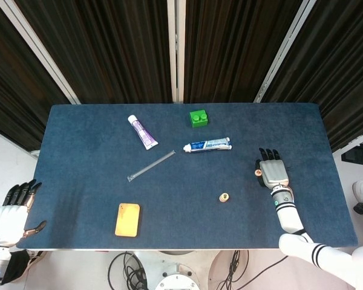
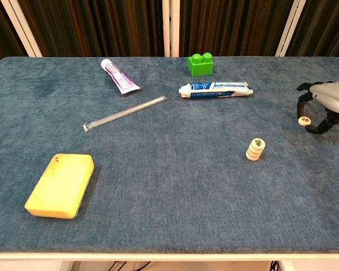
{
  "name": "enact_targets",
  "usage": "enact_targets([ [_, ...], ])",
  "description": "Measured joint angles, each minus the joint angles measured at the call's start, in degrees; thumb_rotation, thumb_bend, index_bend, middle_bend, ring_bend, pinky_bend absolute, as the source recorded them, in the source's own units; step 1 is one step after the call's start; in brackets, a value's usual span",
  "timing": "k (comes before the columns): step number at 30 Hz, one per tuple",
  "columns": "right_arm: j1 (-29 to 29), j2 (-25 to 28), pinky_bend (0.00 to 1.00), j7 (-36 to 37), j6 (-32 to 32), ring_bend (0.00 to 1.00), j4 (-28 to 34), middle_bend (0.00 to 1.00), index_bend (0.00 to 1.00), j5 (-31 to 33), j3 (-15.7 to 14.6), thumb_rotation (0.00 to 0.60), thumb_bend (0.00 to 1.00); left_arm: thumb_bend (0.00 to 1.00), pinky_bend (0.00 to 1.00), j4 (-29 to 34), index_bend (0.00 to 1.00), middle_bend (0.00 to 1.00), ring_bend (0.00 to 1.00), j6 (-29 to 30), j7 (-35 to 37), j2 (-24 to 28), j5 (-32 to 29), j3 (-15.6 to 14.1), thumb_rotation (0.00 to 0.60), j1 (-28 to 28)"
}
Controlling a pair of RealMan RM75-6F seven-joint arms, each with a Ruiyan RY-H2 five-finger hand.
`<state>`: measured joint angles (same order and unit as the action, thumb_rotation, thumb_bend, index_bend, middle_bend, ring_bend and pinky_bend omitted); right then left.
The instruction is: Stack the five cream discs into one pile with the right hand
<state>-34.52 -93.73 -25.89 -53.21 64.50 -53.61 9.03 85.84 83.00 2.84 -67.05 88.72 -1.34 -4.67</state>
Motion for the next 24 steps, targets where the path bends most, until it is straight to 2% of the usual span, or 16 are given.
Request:
enact_targets([
  [5,0.3,0.5,0.00,0.8,-1.0,0.00,1.0,0.05,0.48,-1.4,0.1,0.600,0.33,0.19,0.00,-0.1,0.00,0.00,0.00,0.0,0.0,-0.1,0.0,-0.1,0.600,0.0],
  [10,0.7,2.6,0.00,1.5,-2.9,0.00,5.4,0.06,0.48,-4.1,-0.1,0.600,0.33,0.19,0.00,0.1,0.00,0.00,0.00,-0.1,-0.3,-0.1,0.0,0.0,0.600,-0.1],
  [16,1.1,6.6,0.00,0.2,-5.8,0.00,16.2,0.07,0.49,-8.9,-1.1,0.600,0.33,0.19,0.00,0.5,0.00,0.00,0.00,-0.1,-0.8,-0.1,0.0,0.0,0.600,-0.2],
  [21,1.2,9.3,0.00,-4.5,-7.9,0.00,25.8,0.07,0.50,-13.1,-3.2,0.600,0.33,0.19,0.00,0.7,0.00,0.00,0.00,0.3,-0.8,0.0,0.0,-0.1,0.600,0.1],
  [24,1.2,9.8,0.00,-7.1,-8.4,0.00,28.9,0.07,0.50,-14.5,-4.6,0.600,0.33,0.19,0.00,0.7,0.00,0.00,0.00,0.5,-0.6,0.1,0.0,-0.1,0.600,0.3],
])
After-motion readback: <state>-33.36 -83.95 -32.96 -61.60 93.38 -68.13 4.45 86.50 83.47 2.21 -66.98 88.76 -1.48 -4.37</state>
